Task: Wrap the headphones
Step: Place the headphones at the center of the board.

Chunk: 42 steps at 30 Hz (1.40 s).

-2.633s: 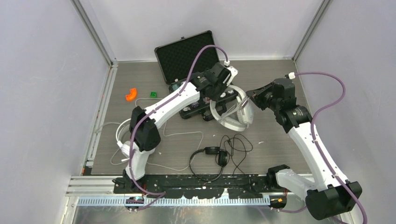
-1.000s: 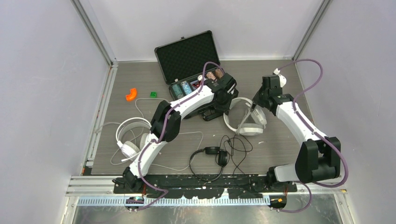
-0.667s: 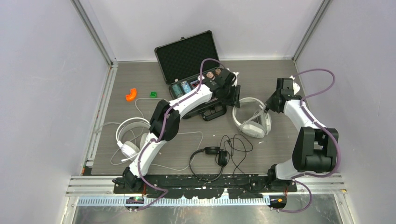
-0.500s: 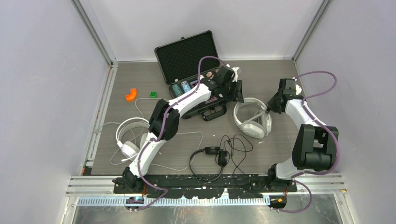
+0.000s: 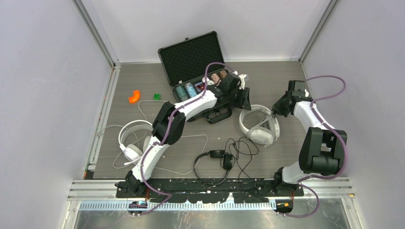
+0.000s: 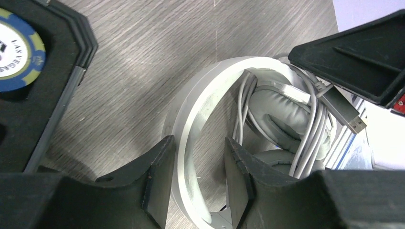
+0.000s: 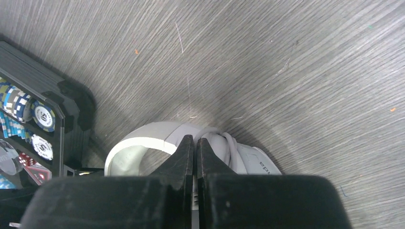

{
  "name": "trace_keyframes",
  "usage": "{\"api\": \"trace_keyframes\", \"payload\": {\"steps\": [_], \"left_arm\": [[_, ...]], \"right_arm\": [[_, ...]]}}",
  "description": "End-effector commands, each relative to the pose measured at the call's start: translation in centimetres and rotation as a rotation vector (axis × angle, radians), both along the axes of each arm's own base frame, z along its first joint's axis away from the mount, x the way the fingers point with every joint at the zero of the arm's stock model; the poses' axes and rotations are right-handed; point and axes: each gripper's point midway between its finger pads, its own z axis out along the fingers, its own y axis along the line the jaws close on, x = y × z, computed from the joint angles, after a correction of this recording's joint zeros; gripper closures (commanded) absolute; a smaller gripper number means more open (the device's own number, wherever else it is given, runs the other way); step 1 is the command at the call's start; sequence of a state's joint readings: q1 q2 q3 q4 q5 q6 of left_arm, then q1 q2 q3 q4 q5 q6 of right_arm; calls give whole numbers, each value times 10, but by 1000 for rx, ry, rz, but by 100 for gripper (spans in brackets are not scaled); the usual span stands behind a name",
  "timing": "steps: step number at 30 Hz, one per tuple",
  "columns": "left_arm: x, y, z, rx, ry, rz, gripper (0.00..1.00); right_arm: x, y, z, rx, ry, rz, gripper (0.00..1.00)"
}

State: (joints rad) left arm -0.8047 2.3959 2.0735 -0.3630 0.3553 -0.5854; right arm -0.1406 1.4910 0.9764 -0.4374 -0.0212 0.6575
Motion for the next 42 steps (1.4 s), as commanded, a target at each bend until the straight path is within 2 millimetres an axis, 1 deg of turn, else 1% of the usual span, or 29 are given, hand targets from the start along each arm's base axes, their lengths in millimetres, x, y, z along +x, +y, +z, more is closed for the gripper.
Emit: {"api": "trace_keyframes", "payload": {"steps": [1,3,5,8,14,17,20,21,24,28,32,35,37,39,41,42], "left_arm": [[-11,-19,59,-118,-109,-75,56],[-11,-15,55,-98,-112,-68,57],[-12,-13,52,-88,-113,-65,57],[-12,-12,54,-88,-115,-65,57],[-9,-12,58,-90,-130,-53,57],[-8,-13,59,-91,-133,-51,57],[-7,-13,59,-95,-134,-49,57],[-7,-14,59,-95,-133,-51,57],[-7,-14,59,-95,-132,-50,57],[-7,-14,58,-94,-131,-51,57],[-6,-15,60,-97,-133,-51,57],[-5,-16,59,-100,-131,-51,57],[-5,-17,61,-104,-129,-53,57],[-6,-18,68,-114,-133,-57,57],[-6,-17,74,-116,-137,-57,57],[-6,-17,81,-122,-146,-60,57]], "right_arm": [[13,0,36,30,-95,-20,92],[11,0,35,27,-82,-25,83],[8,-1,34,22,-67,-32,81],[5,-2,36,27,-62,-43,81],[0,-1,47,31,-75,-55,81],[-2,-2,50,25,-69,-51,78],[-4,-1,52,23,-68,-45,78],[-4,0,53,25,-71,-42,78],[-4,3,55,36,-79,-26,82],[-5,8,56,58,-83,-13,82],[-9,12,60,79,-91,-6,82],[-13,13,60,83,-87,-7,83],[-14,13,60,82,-85,-10,82],[-12,11,63,71,-95,-16,80],[-10,7,71,50,-104,-21,77],[-7,5,79,41,-119,-20,73]]}}
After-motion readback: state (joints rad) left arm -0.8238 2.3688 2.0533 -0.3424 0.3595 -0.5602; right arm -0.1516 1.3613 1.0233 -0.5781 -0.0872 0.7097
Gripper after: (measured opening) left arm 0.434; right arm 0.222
